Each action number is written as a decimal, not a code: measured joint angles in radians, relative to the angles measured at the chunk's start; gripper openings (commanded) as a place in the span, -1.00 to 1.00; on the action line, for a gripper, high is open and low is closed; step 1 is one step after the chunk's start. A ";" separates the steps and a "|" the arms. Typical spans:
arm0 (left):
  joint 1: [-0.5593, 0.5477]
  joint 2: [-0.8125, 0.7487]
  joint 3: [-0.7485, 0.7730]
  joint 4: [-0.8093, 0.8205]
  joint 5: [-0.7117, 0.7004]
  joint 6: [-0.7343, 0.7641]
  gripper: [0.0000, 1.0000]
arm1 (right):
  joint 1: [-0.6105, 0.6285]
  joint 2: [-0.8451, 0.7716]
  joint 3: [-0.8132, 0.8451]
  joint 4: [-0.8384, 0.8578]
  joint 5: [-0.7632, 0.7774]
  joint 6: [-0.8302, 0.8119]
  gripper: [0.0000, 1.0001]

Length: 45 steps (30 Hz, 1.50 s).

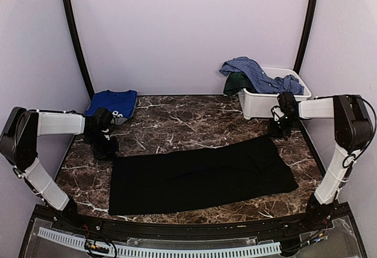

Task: Fold and stack the mixed laundry pile
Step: Smooth out the rectangle-folded T-shirt at the center of the board.

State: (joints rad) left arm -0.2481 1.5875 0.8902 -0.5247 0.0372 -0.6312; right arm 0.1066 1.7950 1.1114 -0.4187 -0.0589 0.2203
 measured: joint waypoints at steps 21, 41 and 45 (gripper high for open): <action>0.090 -0.057 -0.020 0.037 0.059 0.045 -0.07 | -0.045 -0.048 -0.016 0.030 -0.080 0.016 -0.24; 0.090 -0.050 -0.051 0.071 0.116 0.047 -0.10 | -0.043 0.078 0.016 0.063 -0.207 0.010 -1.00; 0.090 -0.034 -0.063 0.087 0.135 0.047 -0.07 | -0.043 0.081 0.022 0.063 -0.202 0.006 -1.00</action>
State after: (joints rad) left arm -0.1581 1.5532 0.8272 -0.4374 0.1726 -0.5842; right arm 0.0635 1.8763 1.1332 -0.3553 -0.2607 0.2264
